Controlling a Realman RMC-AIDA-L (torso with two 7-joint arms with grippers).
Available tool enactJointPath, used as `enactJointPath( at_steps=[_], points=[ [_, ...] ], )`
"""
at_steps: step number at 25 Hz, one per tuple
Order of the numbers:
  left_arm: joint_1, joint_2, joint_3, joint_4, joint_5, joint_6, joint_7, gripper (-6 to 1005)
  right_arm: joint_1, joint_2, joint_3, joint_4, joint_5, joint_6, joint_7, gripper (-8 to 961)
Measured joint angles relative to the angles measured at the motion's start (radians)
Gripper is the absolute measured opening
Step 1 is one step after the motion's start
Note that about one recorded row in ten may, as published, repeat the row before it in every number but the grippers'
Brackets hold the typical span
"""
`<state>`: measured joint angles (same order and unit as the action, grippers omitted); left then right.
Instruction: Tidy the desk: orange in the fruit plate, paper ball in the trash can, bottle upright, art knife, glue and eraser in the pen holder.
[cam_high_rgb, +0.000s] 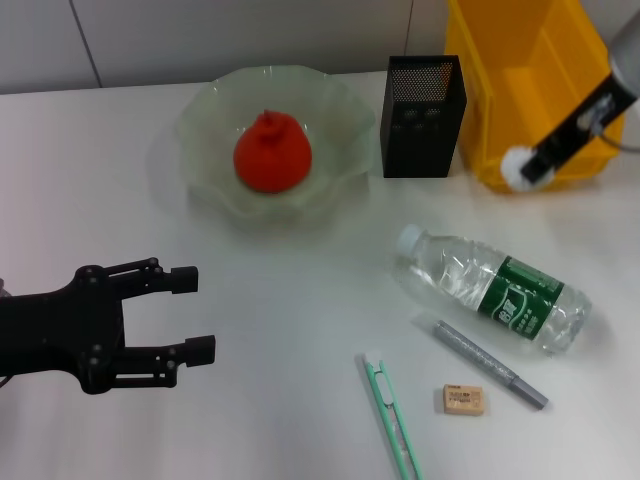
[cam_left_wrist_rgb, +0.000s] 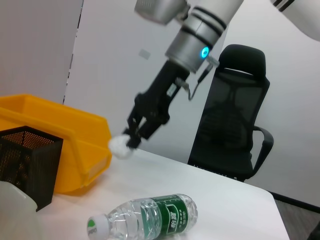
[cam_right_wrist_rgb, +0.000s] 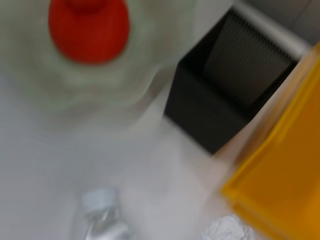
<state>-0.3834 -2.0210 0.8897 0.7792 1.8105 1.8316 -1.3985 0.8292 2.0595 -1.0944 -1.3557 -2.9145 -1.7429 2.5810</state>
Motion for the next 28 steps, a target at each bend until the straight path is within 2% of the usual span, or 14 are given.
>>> enactJointPath(
  at_steps=[3, 12, 14, 17, 18, 23, 28],
  points=[
    [0.0, 0.002, 0.0, 0.0, 0.0, 0.002, 0.0, 835, -0.002, -0.007, 0.001, -0.05, -0.001, 0.045, -0.017, 285],
    [0.009, -0.002, 0.0, 0.0, 0.0, 0.007, 0.0, 834, -0.045, -0.023, 0.01, -0.016, -0.004, 0.251, -0.071, 283],
    [0.013, -0.002, 0.0, 0.0, -0.001, 0.009, -0.005, 834, -0.067, -0.027, 0.016, 0.021, -0.004, 0.352, -0.097, 283],
    [0.013, -0.002, 0.0, 0.0, -0.001, 0.008, -0.007, 833, -0.073, -0.029, 0.017, 0.061, -0.003, 0.413, -0.109, 295],
    [0.013, -0.002, 0.0, 0.0, -0.001, 0.008, -0.007, 833, -0.074, -0.031, 0.019, 0.111, -0.002, 0.47, -0.118, 307],
    [0.014, -0.002, 0.0, 0.0, -0.001, 0.003, -0.008, 832, -0.059, -0.038, 0.049, 0.225, -0.002, 0.577, -0.132, 371],
    [0.011, -0.001, 0.0, -0.001, 0.005, 0.002, -0.012, 832, -0.053, -0.041, 0.065, 0.253, 0.0, 0.62, -0.132, 434]
  ],
)
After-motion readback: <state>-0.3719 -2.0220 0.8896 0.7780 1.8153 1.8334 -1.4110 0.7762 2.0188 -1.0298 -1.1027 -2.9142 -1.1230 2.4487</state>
